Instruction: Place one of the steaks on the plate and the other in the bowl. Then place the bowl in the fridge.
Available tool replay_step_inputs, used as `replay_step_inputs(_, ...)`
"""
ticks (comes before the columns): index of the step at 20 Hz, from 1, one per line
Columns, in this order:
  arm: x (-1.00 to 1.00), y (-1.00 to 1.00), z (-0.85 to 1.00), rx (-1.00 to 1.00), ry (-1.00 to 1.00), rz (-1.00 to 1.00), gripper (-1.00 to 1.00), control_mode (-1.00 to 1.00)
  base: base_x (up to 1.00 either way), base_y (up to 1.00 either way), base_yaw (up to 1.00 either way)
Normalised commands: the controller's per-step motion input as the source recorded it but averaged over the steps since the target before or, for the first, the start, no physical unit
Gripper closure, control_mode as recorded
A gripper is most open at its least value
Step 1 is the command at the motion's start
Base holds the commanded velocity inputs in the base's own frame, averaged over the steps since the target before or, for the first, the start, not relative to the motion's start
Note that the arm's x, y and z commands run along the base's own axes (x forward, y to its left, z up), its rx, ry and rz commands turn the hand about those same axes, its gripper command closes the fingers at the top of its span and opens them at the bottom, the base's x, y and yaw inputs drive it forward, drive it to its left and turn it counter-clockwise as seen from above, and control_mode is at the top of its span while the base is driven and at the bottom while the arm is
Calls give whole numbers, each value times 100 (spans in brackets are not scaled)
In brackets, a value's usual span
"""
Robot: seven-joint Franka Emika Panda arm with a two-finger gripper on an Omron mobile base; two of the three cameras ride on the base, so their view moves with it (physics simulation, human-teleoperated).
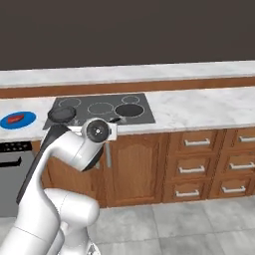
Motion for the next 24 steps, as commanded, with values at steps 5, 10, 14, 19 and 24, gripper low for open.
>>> replay_step_inputs(5, 0, 0, 0, 0, 0, 0, -100, 100, 34, -51, -87)
replay_step_inputs(10, 0, 0, 0, 0, 0, 0, -100, 100, 73, -19, -76)
replay_step_inputs(14, 0, 0, 0, 0, 0, 0, -100, 100, 100, -7, -65)
replay_step_inputs(19, 0, 0, 0, 0, 0, 0, -100, 100, 100, 0, -57)
replay_step_inputs(24, 0, 0, 0, 0, 0, 0, -100, 100, 100, 0, -50)
